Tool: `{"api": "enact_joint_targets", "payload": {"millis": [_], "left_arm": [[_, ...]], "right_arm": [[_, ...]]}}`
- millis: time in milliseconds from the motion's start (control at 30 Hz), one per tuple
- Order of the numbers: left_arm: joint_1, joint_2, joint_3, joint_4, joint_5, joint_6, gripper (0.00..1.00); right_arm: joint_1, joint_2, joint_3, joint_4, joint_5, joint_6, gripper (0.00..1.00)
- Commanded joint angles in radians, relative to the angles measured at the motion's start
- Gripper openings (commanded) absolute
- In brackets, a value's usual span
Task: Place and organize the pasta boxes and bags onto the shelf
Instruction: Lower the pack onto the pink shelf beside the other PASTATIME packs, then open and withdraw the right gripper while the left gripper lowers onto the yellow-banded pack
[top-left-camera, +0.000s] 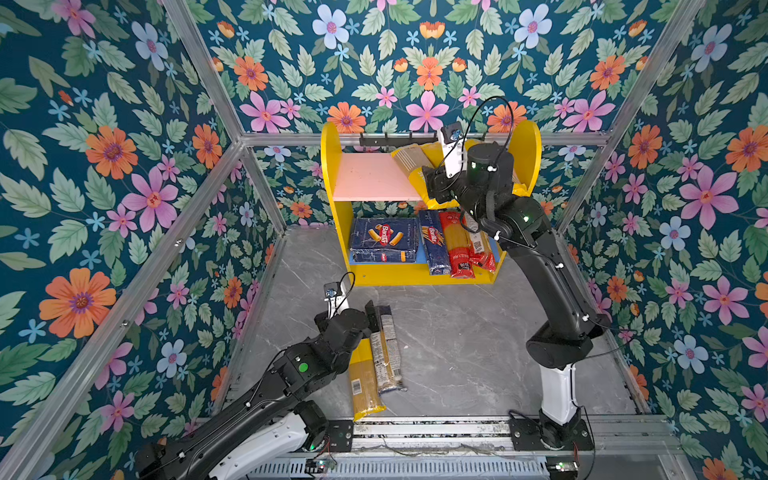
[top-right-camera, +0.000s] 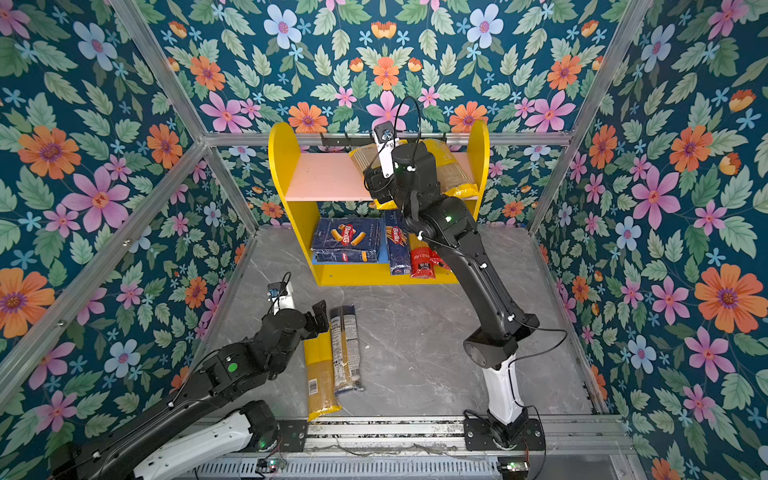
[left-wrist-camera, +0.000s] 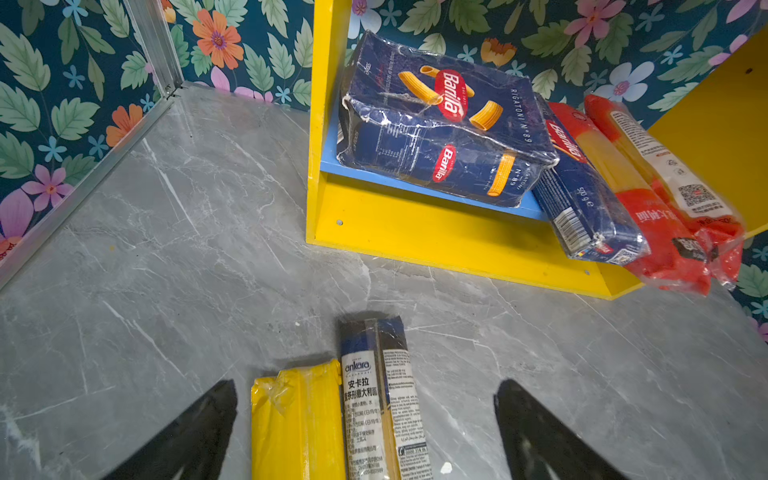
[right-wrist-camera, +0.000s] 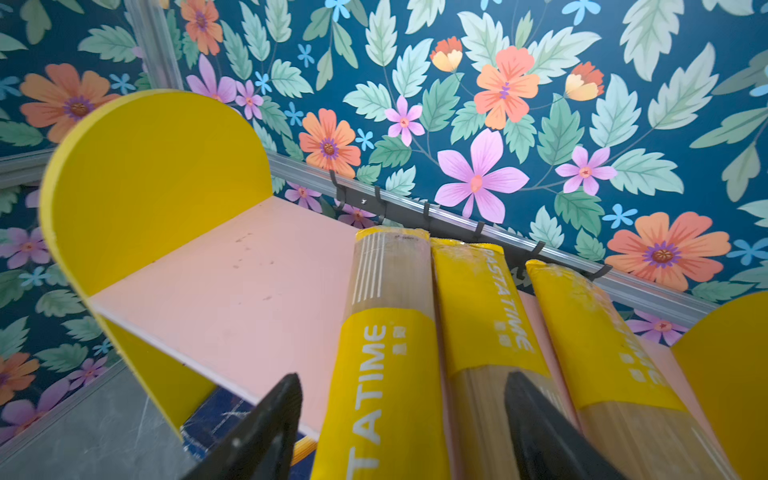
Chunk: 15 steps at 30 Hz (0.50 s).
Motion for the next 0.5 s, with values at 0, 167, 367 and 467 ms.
{"api": "enact_joint_targets", "payload": {"millis": [0,167,367,467], "left_arm": [[0.002,-0.012,-0.016,-0.023,-0.001,-0.030,0.99],[0.002,0.004,-0.041,-0.064,0.015,-0.088,0.99],[0.001,-0.008,-0.141,-0.136,0.054,-0.269,0.97],[0.002,-0.050,-0.209,-0.119,0.077,-0.337,0.96]], "right_arm": [[0.045,-0.059,-0.074,-0.022,0.057,-0.009,0.82],[0.132,-0.234,-0.367,0.031,0.147,0.002,0.86],[0.201,-0.508,-0.782,0.117,0.167,0.123,0.99],[0.220,-0.603,-0.909,0.112,0.175,0.182,0.99]]}}
